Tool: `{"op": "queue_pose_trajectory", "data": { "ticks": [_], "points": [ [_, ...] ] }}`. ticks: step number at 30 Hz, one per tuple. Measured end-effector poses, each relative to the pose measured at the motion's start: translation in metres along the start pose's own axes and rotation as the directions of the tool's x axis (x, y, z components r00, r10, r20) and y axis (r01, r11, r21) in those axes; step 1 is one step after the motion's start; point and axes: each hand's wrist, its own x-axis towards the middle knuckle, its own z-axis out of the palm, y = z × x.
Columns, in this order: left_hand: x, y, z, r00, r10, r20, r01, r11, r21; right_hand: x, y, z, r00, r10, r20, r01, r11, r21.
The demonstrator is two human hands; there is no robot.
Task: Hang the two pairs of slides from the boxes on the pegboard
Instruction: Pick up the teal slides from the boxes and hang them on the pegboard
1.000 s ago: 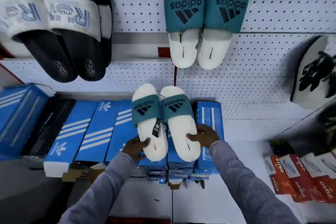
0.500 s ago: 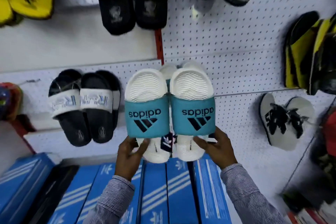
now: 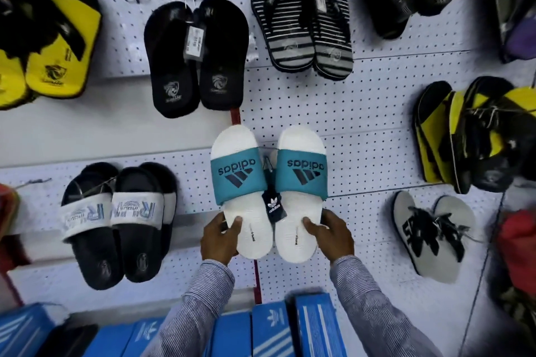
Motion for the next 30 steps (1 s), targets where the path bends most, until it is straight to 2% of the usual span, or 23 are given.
{"op": "queue_pose_trajectory", "data": {
  "ticks": [4,6,10,12,14,16,18,20,22,25,30],
  "points": [
    [0.009,-0.015,0.006,0.994,-0.106,-0.003,0.106,0.989,0.099,0.014,0.011,0.012,0.994,0.093,0.055,-0.078,0.971,-0.224],
    [0.019,-0.029,0.009,0.993,-0.120,0.001,0.118,0.982,0.147,0.020,0.016,0.017,0.995,0.091,0.049,-0.072,0.947,-0.312],
    [0.047,-0.064,0.012,0.997,-0.072,-0.014,0.073,0.966,0.248,0.031,0.023,0.021,0.998,0.055,0.030,-0.039,0.921,-0.387],
    [0.034,-0.046,0.010,1.000,-0.029,0.006,0.026,0.959,0.282,0.032,0.024,0.019,0.999,0.020,0.036,-0.005,0.925,-0.380],
    [0.025,-0.030,0.007,0.998,0.022,0.052,-0.038,0.946,0.322,0.029,0.018,0.015,0.994,-0.101,0.041,0.109,0.902,-0.418],
    [0.016,-0.013,0.001,0.984,0.154,0.091,-0.178,0.883,0.434,0.025,0.002,0.007,0.953,-0.294,0.077,0.291,0.815,-0.501],
    [0.011,0.008,-0.005,0.934,0.325,0.151,-0.354,0.766,0.536,0.024,-0.022,0.000,0.867,-0.461,0.188,0.480,0.671,-0.566],
    [0.010,0.029,-0.005,0.855,0.449,0.259,-0.505,0.606,0.615,0.029,-0.042,-0.002,0.812,-0.473,0.342,0.569,0.509,-0.646],
    [0.014,0.048,0.000,0.820,0.442,0.364,-0.554,0.454,0.698,0.037,-0.053,0.002,0.798,-0.410,0.441,0.595,0.420,-0.685],
    [0.020,0.066,0.009,0.814,0.361,0.455,-0.567,0.324,0.757,0.045,-0.061,0.006,0.803,-0.361,0.474,0.593,0.415,-0.690],
    [0.027,0.071,0.008,0.803,0.359,0.475,-0.586,0.330,0.740,0.048,-0.070,0.003,0.787,-0.404,0.466,0.616,0.466,-0.636]
  ]
}}
